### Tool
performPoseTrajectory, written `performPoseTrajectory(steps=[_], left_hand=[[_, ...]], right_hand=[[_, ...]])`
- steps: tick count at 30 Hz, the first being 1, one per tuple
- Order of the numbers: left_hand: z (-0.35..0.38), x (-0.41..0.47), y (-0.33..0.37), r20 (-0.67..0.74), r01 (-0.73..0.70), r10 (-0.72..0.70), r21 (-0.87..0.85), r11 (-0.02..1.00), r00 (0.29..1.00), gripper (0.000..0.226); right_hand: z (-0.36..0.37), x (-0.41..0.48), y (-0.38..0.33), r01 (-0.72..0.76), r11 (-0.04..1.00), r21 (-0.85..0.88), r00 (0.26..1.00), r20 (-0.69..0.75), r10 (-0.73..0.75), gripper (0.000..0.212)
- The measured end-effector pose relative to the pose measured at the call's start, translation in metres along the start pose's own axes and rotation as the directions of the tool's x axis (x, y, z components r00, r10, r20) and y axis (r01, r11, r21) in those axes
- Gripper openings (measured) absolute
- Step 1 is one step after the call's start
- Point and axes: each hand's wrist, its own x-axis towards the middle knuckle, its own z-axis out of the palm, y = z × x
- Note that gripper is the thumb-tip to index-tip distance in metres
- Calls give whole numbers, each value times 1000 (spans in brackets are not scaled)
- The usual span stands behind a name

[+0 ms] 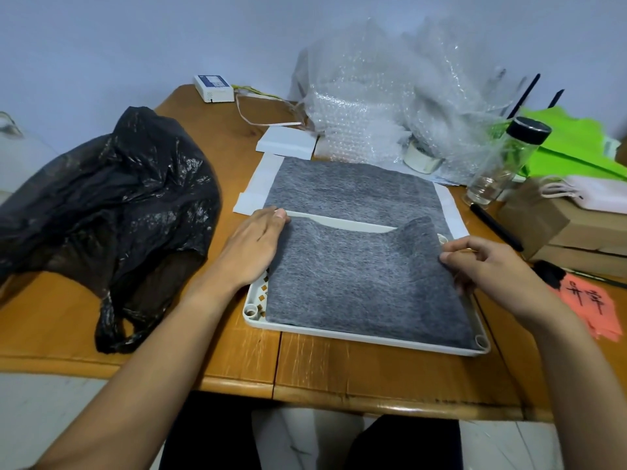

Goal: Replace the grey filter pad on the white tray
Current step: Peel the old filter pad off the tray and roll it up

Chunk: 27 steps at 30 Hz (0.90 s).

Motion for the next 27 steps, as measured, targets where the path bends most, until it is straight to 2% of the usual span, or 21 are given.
performPoseTrajectory(steps=[5,11,17,22,27], left_hand=[[-1,-1,2,0,15,-15,-48,999,1000,63],[-1,-2,5,0,22,-22,-55,998,1000,68],[0,-2,5,10,6,-6,-57,998,1000,68],[0,-2,8,1,-1,1,-69,998,1000,64],[1,-1,8,-4,37,-37,-88,995,999,56]], right_hand=[[-1,6,0,94,992,86,995,12,-95,20],[10,5,-23,299,945,132,954,-45,-295,18],[41,9,-53,365,921,136,930,-98,-354,27],[80,15,-88,353,932,81,936,-27,-352,17],[125,26,-102,415,895,-166,909,36,-415,14]])
